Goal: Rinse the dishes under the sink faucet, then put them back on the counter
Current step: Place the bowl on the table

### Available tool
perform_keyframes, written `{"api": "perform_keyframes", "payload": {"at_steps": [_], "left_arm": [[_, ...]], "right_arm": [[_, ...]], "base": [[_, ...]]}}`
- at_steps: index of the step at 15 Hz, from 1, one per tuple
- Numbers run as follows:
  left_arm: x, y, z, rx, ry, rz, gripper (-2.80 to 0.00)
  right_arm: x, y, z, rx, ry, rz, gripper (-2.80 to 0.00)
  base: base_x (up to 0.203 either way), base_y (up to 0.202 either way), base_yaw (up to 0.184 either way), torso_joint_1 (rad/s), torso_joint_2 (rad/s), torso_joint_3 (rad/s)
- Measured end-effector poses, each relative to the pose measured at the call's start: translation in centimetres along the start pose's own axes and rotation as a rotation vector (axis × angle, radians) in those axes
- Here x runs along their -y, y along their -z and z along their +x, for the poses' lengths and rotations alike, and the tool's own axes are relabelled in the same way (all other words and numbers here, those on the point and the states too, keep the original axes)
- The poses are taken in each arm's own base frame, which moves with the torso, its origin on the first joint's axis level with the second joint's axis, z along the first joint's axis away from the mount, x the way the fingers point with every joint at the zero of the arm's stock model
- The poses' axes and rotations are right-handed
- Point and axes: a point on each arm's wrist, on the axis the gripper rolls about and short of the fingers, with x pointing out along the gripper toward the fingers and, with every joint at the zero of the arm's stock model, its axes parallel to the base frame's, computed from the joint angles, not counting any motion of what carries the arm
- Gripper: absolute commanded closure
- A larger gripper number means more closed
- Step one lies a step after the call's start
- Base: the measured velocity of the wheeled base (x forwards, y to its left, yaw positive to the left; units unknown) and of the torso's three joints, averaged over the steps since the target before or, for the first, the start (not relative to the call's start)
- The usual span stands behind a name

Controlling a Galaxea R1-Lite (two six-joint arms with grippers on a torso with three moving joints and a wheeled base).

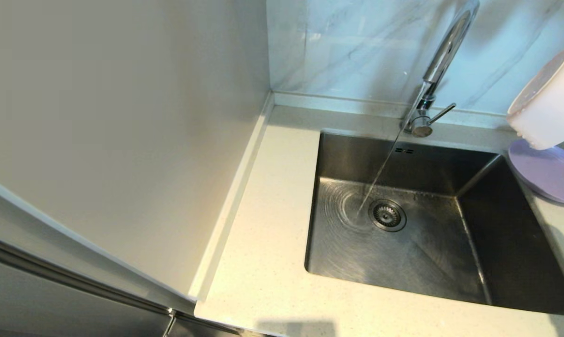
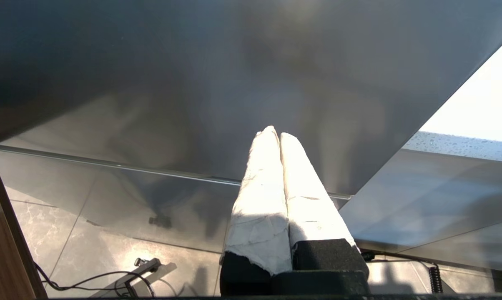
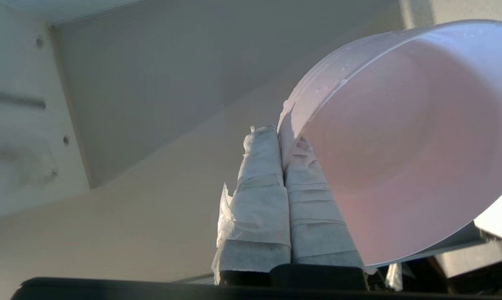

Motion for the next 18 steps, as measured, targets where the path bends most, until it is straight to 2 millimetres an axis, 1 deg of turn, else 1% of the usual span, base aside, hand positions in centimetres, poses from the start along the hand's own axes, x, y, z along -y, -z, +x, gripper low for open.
{"api": "perform_keyframes", "payload": {"at_steps": [1, 3, 5, 6, 7, 8, 9, 10, 13, 14, 15, 16, 18], "left_arm": [[0.0, 0.0, 0.0, 0.000, 0.000, 0.000, 0.00], [0.0, 0.0, 0.0, 0.000, 0.001, 0.000, 0.00], [0.0, 0.0, 0.0, 0.000, 0.000, 0.000, 0.00], [0.0, 0.0, 0.0, 0.000, 0.000, 0.000, 0.00], [0.0, 0.0, 0.0, 0.000, -0.001, 0.000, 0.00], [0.0, 0.0, 0.0, 0.000, 0.000, 0.000, 0.00], [0.0, 0.0, 0.0, 0.000, 0.000, 0.000, 0.00], [0.0, 0.0, 0.0, 0.000, 0.000, 0.000, 0.00], [0.0, 0.0, 0.0, 0.000, 0.000, 0.000, 0.00], [0.0, 0.0, 0.0, 0.000, 0.000, 0.000, 0.00], [0.0, 0.0, 0.0, 0.000, 0.000, 0.000, 0.00], [0.0, 0.0, 0.0, 0.000, 0.000, 0.000, 0.00], [0.0, 0.0, 0.0, 0.000, 0.000, 0.000, 0.00]], "right_arm": [[-1.1, 0.5, 0.0, -0.009, -0.024, -0.052, 0.00], [-3.6, 1.9, -0.3, -0.025, -0.124, -0.234, 0.00], [-6.0, 3.7, -0.9, -0.012, -0.277, -0.426, 0.00], [-6.6, 4.4, -1.2, -0.009, -0.344, -0.469, 0.00], [-6.4, 4.8, -1.4, -0.013, -0.378, -0.483, 0.00], [-5.5, 4.5, -1.5, -0.013, -0.376, -0.467, 0.00], [-4.1, 3.9, -1.3, -0.011, -0.347, -0.412, 0.00], [-2.1, 3.0, -1.0, -0.013, -0.300, -0.320, 0.00], [4.4, -0.6, 0.6, -0.008, -0.118, 0.031, 0.00], [6.1, -1.5, 1.0, -0.022, -0.062, 0.095, 0.00], [6.6, -2.0, 1.3, -0.036, -0.044, 0.090, 0.00], [6.1, -2.2, 1.6, -0.050, -0.060, 0.031, 0.00], [3.1, -2.0, 1.6, -0.080, -0.144, -0.165, 0.00]], "base": [[0.000, 0.000, 0.000, 0.000, 0.00, 0.000], [0.000, 0.000, 0.000, 0.000, 0.00, 0.000], [0.000, 0.000, 0.000, 0.000, 0.00, 0.000], [0.000, 0.000, 0.000, 0.000, 0.00, 0.000], [0.000, 0.000, 0.000, 0.000, 0.00, 0.000], [0.000, 0.000, 0.000, 0.000, 0.00, 0.000], [0.000, 0.000, 0.000, 0.000, 0.00, 0.000], [0.000, 0.000, 0.000, 0.000, 0.00, 0.000], [0.000, 0.000, 0.000, 0.000, 0.00, 0.000], [0.000, 0.000, 0.000, 0.000, 0.00, 0.000], [0.000, 0.000, 0.000, 0.000, 0.00, 0.000], [0.000, 0.000, 0.000, 0.000, 0.00, 0.000], [0.000, 0.000, 0.000, 0.000, 0.00, 0.000]]}}
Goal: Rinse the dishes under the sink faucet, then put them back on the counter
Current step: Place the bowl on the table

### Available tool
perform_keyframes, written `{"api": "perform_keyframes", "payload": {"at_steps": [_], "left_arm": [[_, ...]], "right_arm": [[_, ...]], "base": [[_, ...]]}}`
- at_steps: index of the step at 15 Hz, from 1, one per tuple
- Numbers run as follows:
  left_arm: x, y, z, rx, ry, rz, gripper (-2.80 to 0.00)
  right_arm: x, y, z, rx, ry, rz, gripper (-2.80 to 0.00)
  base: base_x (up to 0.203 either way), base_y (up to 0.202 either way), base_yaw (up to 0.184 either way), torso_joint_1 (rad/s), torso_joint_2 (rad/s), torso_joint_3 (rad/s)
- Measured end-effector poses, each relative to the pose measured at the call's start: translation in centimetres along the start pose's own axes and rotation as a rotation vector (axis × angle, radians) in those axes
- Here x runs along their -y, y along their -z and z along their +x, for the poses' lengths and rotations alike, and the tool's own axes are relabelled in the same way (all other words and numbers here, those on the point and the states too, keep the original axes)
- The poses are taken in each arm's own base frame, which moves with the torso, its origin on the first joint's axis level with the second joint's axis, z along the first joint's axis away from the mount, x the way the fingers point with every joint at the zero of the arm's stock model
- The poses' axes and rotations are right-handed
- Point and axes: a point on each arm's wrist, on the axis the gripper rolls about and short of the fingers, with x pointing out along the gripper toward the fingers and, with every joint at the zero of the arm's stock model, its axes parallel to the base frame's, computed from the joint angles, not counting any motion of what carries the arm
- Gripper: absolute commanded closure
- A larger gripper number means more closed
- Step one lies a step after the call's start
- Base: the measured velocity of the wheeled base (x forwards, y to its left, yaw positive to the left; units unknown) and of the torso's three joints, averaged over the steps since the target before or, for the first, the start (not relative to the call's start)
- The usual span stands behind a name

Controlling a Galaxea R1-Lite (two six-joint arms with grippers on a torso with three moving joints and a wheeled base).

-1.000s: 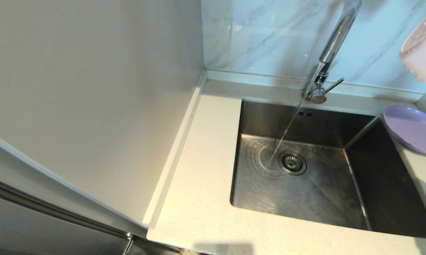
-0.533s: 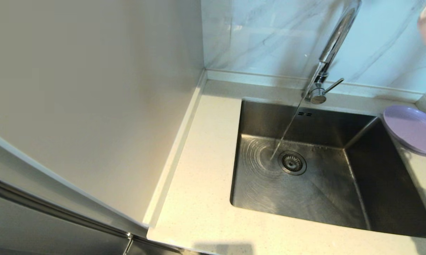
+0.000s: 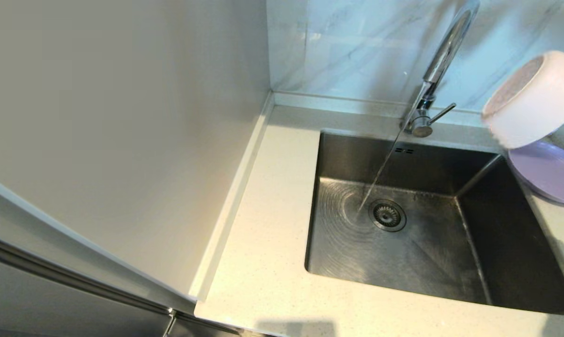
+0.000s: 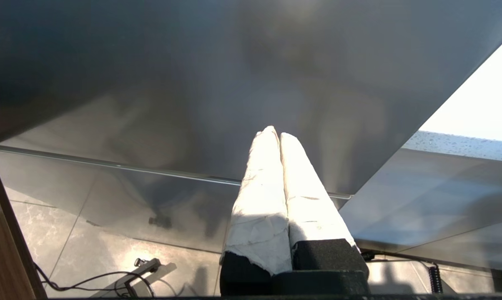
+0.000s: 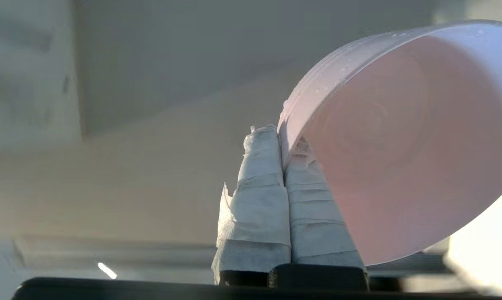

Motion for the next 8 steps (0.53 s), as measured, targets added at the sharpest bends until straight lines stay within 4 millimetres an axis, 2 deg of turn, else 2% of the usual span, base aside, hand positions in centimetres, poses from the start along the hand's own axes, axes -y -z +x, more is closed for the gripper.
{"api": "perform_keyframes", "payload": {"at_steps": [3, 5, 6, 8], "left_arm": [[0.0, 0.0, 0.0, 0.000, 0.000, 0.000, 0.00], [0.0, 0.0, 0.0, 0.000, 0.000, 0.000, 0.00], [0.0, 0.0, 0.0, 0.000, -0.001, 0.000, 0.00], [0.0, 0.0, 0.0, 0.000, 0.000, 0.000, 0.00]], "right_arm": [[-6.2, 1.8, -0.7, -0.045, -0.161, -0.389, 0.00], [-8.8, 3.4, -1.9, -0.026, -0.185, -0.478, 0.00], [-9.0, 3.8, -2.3, -0.022, -0.162, -0.459, 0.00], [-7.6, 3.6, -3.0, -0.019, -0.061, -0.357, 0.00]], "base": [[0.000, 0.000, 0.000, 0.000, 0.00, 0.000], [0.000, 0.000, 0.000, 0.000, 0.00, 0.000], [0.000, 0.000, 0.000, 0.000, 0.00, 0.000], [0.000, 0.000, 0.000, 0.000, 0.00, 0.000]]}}
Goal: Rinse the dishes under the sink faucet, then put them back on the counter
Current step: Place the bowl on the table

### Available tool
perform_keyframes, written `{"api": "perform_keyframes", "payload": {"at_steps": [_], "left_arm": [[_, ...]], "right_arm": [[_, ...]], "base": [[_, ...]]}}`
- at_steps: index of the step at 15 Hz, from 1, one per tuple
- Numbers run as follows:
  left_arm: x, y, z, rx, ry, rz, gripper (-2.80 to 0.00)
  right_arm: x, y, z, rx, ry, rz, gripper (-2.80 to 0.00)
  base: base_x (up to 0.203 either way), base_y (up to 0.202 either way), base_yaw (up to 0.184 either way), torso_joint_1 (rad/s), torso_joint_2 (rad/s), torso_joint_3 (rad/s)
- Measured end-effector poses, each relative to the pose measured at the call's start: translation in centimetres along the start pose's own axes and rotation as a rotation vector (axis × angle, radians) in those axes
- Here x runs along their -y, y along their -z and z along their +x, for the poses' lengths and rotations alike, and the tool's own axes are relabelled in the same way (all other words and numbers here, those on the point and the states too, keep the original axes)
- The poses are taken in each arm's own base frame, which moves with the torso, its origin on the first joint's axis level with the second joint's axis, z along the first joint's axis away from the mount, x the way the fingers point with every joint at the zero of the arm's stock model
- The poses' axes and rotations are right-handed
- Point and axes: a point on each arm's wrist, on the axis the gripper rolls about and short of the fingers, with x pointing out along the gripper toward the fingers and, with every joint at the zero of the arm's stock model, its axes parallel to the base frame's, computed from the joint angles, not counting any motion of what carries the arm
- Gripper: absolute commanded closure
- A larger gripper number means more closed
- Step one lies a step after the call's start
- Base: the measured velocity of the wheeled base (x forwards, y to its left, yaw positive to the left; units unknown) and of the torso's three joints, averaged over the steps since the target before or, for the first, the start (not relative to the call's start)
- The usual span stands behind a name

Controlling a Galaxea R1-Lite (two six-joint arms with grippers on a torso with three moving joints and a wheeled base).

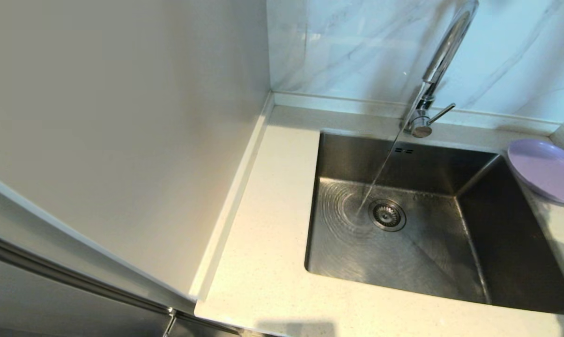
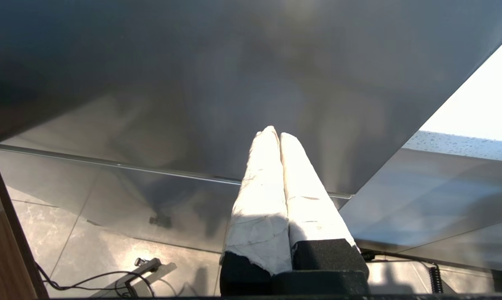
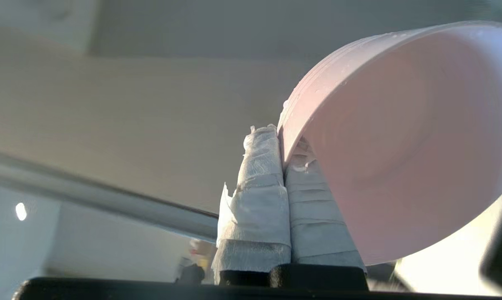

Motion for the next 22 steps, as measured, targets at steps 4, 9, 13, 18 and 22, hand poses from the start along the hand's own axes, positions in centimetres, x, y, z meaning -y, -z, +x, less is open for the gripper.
{"api": "perform_keyframes", "payload": {"at_steps": [4, 9, 13, 18, 22], "left_arm": [[0.0, 0.0, 0.0, 0.000, 0.000, 0.000, 0.00], [0.0, 0.0, 0.0, 0.000, 0.000, 0.000, 0.00], [0.0, 0.0, 0.0, 0.000, 0.000, 0.000, 0.00], [0.0, 0.0, 0.0, 0.000, 0.000, 0.000, 0.00], [0.0, 0.0, 0.0, 0.000, 0.000, 0.000, 0.00]], "right_arm": [[2.2, -0.9, -0.5, 0.028, 0.148, 0.213, 0.00], [2.2, -2.6, 0.4, 0.229, 0.315, 0.457, 0.00], [5.8, -0.5, 1.9, 0.299, 0.671, 0.511, 0.00], [7.1, 0.7, 2.9, 0.088, 0.915, -0.075, 0.00], [7.9, 1.2, 3.0, -0.156, 0.907, -0.550, 0.00]], "base": [[0.000, 0.000, 0.000, 0.000, 0.00, 0.000], [0.000, 0.000, 0.000, 0.000, 0.00, 0.000], [0.000, 0.000, 0.000, 0.000, 0.00, 0.000], [0.000, 0.000, 0.000, 0.000, 0.00, 0.000], [0.000, 0.000, 0.000, 0.000, 0.00, 0.000]]}}
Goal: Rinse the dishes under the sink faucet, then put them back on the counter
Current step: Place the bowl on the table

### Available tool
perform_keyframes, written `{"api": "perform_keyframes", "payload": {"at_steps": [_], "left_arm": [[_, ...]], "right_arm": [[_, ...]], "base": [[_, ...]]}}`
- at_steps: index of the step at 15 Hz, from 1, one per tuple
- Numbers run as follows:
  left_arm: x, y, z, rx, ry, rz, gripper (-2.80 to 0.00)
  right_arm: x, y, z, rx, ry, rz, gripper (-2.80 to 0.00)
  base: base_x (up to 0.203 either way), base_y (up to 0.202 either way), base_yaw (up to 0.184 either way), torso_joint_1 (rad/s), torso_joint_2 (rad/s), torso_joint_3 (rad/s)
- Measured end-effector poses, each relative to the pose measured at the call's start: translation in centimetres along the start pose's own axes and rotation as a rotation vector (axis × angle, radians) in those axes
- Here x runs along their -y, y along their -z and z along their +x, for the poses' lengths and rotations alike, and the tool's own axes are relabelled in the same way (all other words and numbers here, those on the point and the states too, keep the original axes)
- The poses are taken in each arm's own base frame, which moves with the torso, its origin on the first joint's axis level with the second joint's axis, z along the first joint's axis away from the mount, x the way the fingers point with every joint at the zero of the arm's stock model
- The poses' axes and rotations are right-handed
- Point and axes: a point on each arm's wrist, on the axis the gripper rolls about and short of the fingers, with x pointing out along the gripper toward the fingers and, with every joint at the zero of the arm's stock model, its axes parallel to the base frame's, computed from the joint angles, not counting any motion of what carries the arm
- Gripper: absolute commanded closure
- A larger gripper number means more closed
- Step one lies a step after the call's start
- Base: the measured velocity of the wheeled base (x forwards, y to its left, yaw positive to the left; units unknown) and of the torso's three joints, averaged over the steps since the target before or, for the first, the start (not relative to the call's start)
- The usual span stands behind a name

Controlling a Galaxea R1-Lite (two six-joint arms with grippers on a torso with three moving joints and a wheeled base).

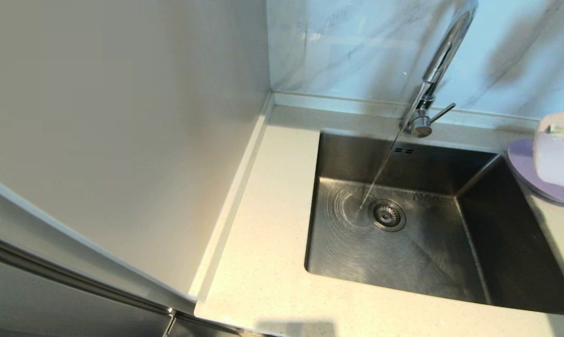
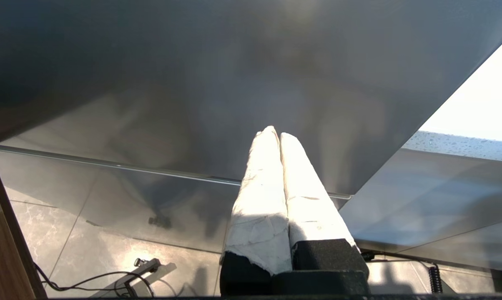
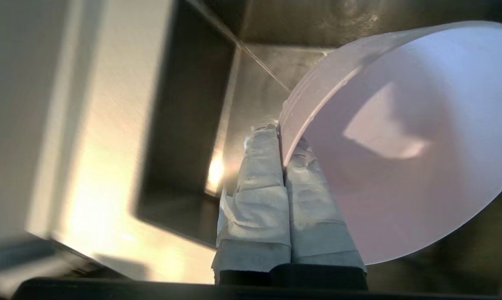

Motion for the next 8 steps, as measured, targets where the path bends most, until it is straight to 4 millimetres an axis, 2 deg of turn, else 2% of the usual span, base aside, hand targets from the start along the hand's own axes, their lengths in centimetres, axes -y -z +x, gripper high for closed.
{"api": "perform_keyframes", "payload": {"at_steps": [4, 8], "left_arm": [[0.0, 0.0, 0.0, 0.000, 0.000, 0.000, 0.00], [0.0, 0.0, 0.0, 0.000, 0.001, 0.000, 0.00]], "right_arm": [[2.0, 2.9, 1.4, -0.115, 0.090, -0.309, 0.00], [4.0, 4.7, 2.3, -0.224, 0.319, -0.342, 0.00]], "base": [[0.000, 0.000, 0.000, 0.000, 0.00, 0.000], [0.000, 0.000, 0.000, 0.000, 0.00, 0.000]]}}
